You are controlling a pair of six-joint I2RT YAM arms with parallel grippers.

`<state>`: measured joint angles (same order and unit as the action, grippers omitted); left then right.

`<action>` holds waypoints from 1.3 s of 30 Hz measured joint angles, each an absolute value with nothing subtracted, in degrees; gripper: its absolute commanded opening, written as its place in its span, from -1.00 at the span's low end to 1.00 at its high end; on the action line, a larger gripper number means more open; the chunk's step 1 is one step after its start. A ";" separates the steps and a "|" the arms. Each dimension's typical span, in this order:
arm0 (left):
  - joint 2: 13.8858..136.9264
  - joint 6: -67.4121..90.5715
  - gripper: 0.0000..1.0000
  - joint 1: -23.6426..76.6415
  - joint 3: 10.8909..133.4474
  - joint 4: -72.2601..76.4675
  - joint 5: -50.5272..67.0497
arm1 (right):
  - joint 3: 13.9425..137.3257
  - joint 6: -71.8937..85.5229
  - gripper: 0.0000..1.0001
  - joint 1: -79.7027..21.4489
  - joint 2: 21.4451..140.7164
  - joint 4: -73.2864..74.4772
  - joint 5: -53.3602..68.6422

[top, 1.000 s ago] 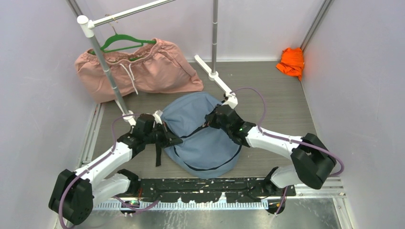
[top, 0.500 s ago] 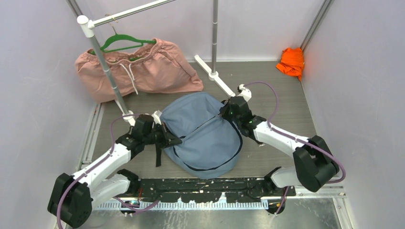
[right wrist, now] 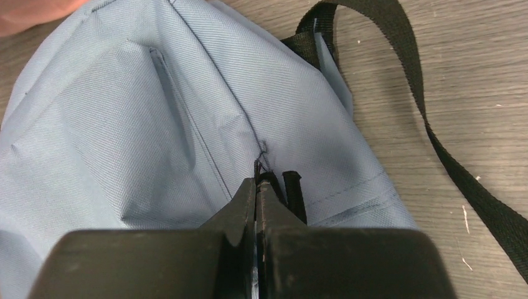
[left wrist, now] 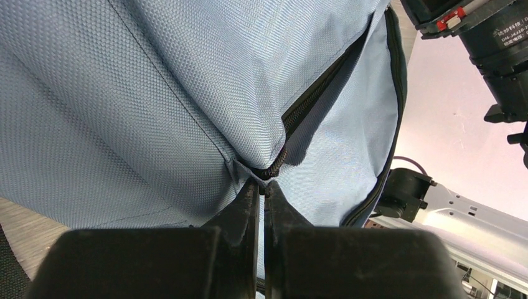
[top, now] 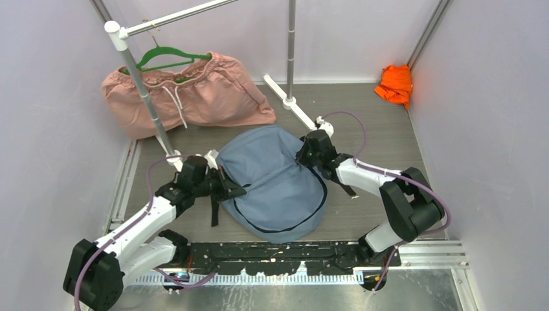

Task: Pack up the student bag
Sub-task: Zip the student bag at the center of the board, then reset both arms

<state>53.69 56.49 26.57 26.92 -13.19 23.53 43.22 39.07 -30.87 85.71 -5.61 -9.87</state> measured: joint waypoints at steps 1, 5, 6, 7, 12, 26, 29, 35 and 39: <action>53.69 56.49 -0.64 26.57 27.00 -13.43 23.53 | 43.64 38.98 -0.99 -30.74 86.37 -5.50 -9.23; 53.60 54.74 0.10 26.57 28.45 -17.56 23.62 | 47.33 37.45 0.01 -29.98 87.13 -1.67 -8.05; 53.60 54.35 0.12 26.57 29.15 -19.31 23.62 | 48.86 37.19 0.23 -29.67 87.13 0.14 -7.94; 53.52 53.80 0.12 26.57 30.28 -21.19 23.53 | 50.81 36.64 0.29 -29.32 87.11 2.13 -7.81; 50.94 50.00 0.05 26.81 37.80 -27.97 20.80 | 54.98 35.66 0.26 -28.64 82.46 7.62 -7.42; 61.82 46.11 0.02 35.09 46.54 -26.81 26.35 | 46.70 42.68 0.15 -37.34 77.06 6.90 0.95; 63.35 45.98 -0.01 34.92 45.60 -24.75 24.14 | 45.74 43.11 0.15 -36.82 81.84 4.29 0.47; 70.65 46.04 -0.04 31.66 40.71 -17.87 22.61 | 47.81 43.09 0.21 -34.41 90.48 -0.75 1.45; 73.95 45.80 -0.05 30.96 40.84 -16.67 23.03 | 48.29 42.83 0.37 -33.80 88.31 0.86 1.98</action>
<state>73.95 45.80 30.96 40.84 -16.67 23.03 48.29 42.83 -33.80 88.31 0.86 1.98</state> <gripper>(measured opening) 0.476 0.630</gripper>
